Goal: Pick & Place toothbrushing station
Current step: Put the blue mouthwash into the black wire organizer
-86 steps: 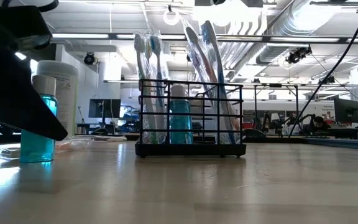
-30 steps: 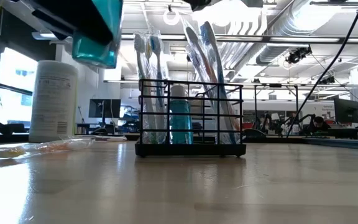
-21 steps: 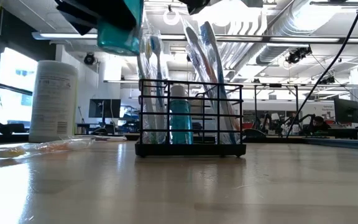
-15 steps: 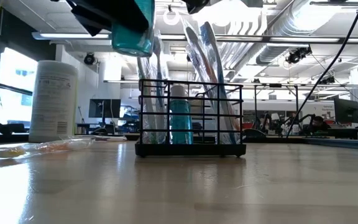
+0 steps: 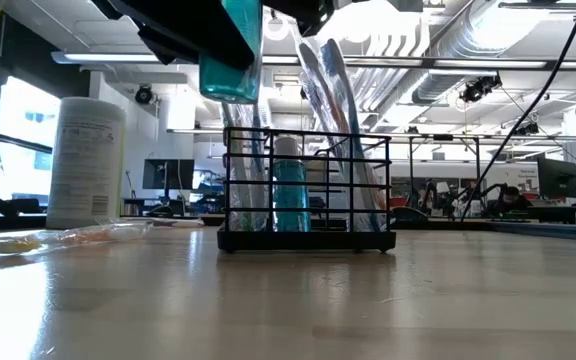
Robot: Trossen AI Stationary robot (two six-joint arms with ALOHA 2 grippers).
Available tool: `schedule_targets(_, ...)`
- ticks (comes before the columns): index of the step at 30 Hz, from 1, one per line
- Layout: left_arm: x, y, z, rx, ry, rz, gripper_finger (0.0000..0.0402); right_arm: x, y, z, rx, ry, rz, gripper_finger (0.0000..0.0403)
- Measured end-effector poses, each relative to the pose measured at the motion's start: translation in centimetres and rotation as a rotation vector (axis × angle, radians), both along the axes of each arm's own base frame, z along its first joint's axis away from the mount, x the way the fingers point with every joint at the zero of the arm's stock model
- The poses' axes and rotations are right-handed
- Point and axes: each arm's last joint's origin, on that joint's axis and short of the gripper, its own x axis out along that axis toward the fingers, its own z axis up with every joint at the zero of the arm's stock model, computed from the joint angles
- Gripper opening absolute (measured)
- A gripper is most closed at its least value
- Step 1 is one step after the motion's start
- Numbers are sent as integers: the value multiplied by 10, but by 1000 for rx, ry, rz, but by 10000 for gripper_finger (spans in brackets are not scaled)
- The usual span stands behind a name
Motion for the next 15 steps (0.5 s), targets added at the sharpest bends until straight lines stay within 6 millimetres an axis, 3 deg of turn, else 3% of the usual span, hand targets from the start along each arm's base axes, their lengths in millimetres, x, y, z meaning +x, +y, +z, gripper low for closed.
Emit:
schedule_targets(13,2,2,1,24,-16,-12,61,3,-9,-1,6,12,9,93)
schedule_targets(15,2,2,1,25,-16,-12,61,3,-9,-1,4,16,8,90)
